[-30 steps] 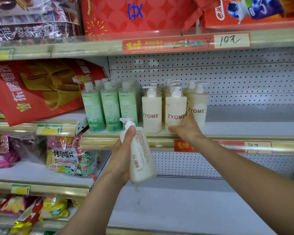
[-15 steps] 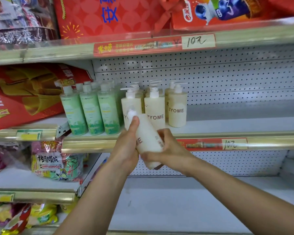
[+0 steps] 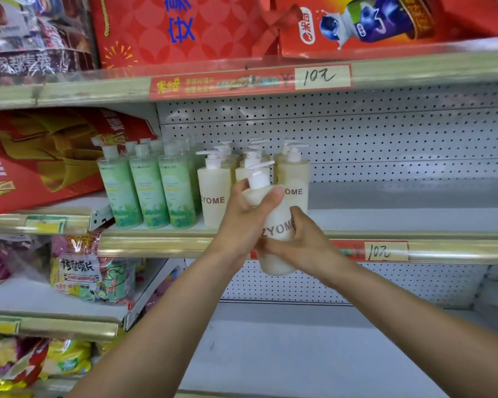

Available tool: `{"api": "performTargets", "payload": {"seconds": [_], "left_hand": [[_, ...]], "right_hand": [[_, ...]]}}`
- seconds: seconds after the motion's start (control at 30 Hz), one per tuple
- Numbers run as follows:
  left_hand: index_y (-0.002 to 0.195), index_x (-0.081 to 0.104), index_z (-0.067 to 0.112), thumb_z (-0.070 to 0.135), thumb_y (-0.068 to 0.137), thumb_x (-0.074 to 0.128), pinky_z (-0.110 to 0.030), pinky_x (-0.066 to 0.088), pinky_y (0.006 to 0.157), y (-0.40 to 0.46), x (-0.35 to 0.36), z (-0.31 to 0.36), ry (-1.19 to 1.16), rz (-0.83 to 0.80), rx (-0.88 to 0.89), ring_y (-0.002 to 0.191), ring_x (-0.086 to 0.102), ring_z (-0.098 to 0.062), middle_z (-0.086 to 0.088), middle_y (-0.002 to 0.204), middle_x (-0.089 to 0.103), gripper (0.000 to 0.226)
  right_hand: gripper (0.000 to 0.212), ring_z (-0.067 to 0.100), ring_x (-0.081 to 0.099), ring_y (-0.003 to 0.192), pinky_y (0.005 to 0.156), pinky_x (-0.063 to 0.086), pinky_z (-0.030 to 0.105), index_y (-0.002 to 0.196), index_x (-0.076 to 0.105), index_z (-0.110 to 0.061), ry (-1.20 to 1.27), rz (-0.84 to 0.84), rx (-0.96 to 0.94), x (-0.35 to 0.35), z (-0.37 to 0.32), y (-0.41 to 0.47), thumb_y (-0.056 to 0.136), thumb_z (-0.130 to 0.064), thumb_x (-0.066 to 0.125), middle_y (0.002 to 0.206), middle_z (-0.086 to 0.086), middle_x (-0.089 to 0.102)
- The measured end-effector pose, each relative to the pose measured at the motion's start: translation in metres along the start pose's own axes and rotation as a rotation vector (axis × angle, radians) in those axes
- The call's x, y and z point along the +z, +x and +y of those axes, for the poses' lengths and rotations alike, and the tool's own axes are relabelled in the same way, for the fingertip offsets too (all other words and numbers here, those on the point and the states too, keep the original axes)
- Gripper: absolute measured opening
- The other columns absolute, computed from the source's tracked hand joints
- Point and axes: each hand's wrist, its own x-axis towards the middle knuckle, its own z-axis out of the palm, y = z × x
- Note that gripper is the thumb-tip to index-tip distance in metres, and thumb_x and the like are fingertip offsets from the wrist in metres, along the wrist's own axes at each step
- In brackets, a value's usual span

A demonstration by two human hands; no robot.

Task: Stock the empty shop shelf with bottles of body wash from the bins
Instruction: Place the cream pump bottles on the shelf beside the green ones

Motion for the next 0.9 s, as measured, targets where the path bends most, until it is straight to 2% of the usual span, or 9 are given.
{"api": "performTargets", "payload": {"seconds": [0.03,0.1,0.17,0.27,0.33,0.4,0.6,0.77,0.9], "left_hand": [[0.134,0.041,0.013,0.025,0.091,0.065,-0.009,0.05,0.061,0.002,0.002,0.002,0.049,-0.025,0.04,0.073,0.066,0.009,0.006,0.102,0.064,0.051],[0.145,0.033,0.014,0.036,0.095,0.057,-0.006,0.045,0.08,0.009,0.001,0.004,0.198,-0.04,0.107,0.101,0.059,0.008,0.004,0.126,0.056,0.06],[0.15,0.028,0.015,0.045,0.097,0.051,-0.019,0.033,0.106,0.023,-0.009,0.002,0.455,0.032,0.255,0.132,0.041,-0.006,0.001,0.148,0.038,0.065],[0.149,0.03,0.011,0.035,0.095,0.056,-0.026,0.017,0.115,0.048,-0.026,-0.002,0.903,0.152,0.543,0.142,0.026,-0.018,-0.004,0.154,0.03,0.064],[0.149,0.03,0.011,0.034,0.092,0.061,-0.031,0.008,0.119,0.062,-0.032,-0.007,1.186,0.148,0.595,0.143,0.025,-0.023,-0.007,0.153,0.032,0.069],[0.149,0.028,0.013,0.04,0.089,0.062,-0.035,0.002,0.121,0.071,-0.034,-0.013,1.355,0.115,0.557,0.142,0.029,-0.023,-0.008,0.15,0.037,0.074],[0.139,0.039,0.011,0.041,0.082,0.072,-0.032,0.012,0.119,0.078,-0.033,-0.023,1.385,0.133,0.55,0.132,0.042,-0.024,-0.006,0.137,0.049,0.072],[0.134,0.044,0.01,0.038,0.08,0.076,-0.032,0.032,0.105,0.08,-0.033,-0.026,1.346,0.145,0.548,0.122,0.047,-0.027,-0.007,0.131,0.051,0.069],[0.133,0.045,0.009,0.034,0.079,0.077,-0.032,0.034,0.103,0.083,-0.031,-0.029,1.297,0.141,0.546,0.121,0.047,-0.027,-0.008,0.13,0.05,0.067]], "right_hand": [[0.053,0.014,0.069,0.087,0.076,0.059,0.041,0.106,0.052,-0.019,-0.004,0.029,-0.024,-0.005,0.003,0.005,0.065,-0.03,0.084,0.1,0.002,0.067],[0.054,0.018,0.068,0.089,0.074,0.059,0.039,0.106,0.055,-0.021,0.024,0.109,-0.062,-0.015,0.009,0.02,0.062,-0.03,0.085,0.108,0.008,0.063],[0.055,0.02,0.066,0.094,0.077,0.059,0.037,0.109,0.054,-0.023,0.113,0.201,-0.071,-0.025,0.014,0.035,0.064,-0.025,0.086,0.114,0.01,0.061],[0.057,0.018,0.064,0.101,0.088,0.054,0.035,0.114,0.053,-0.021,0.201,0.268,-0.032,-0.037,0.022,0.055,0.067,-0.017,0.085,0.113,0.004,0.064],[0.06,0.016,0.064,0.101,0.088,0.053,0.034,0.12,0.053,-0.018,0.203,0.269,0.013,-0.041,0.027,0.063,0.068,-0.013,0.085,0.112,0.001,0.065],[0.063,0.016,0.063,0.1,0.087,0.052,0.034,0.122,0.052,-0.017,0.191,0.277,0.044,-0.04,0.032,0.068,0.068,-0.013,0.085,0.111,0.0,0.065],[0.071,0.013,0.06,0.098,0.086,0.049,0.03,0.127,0.046,-0.018,0.123,0.296,0.022,-0.038,0.035,0.078,0.068,-0.013,0.085,0.111,-0.002,0.061],[0.071,0.016,0.059,0.101,0.076,0.045,0.021,0.127,0.043,-0.019,0.097,0.327,0.019,-0.032,0.044,0.083,0.069,-0.015,0.084,0.115,0.001,0.059],[0.073,0.019,0.059,0.103,0.084,0.049,0.03,0.126,0.039,-0.017,-0.004,0.312,0.041,-0.031,0.044,0.088,0.069,-0.019,0.084,0.115,0.003,0.057]]}}
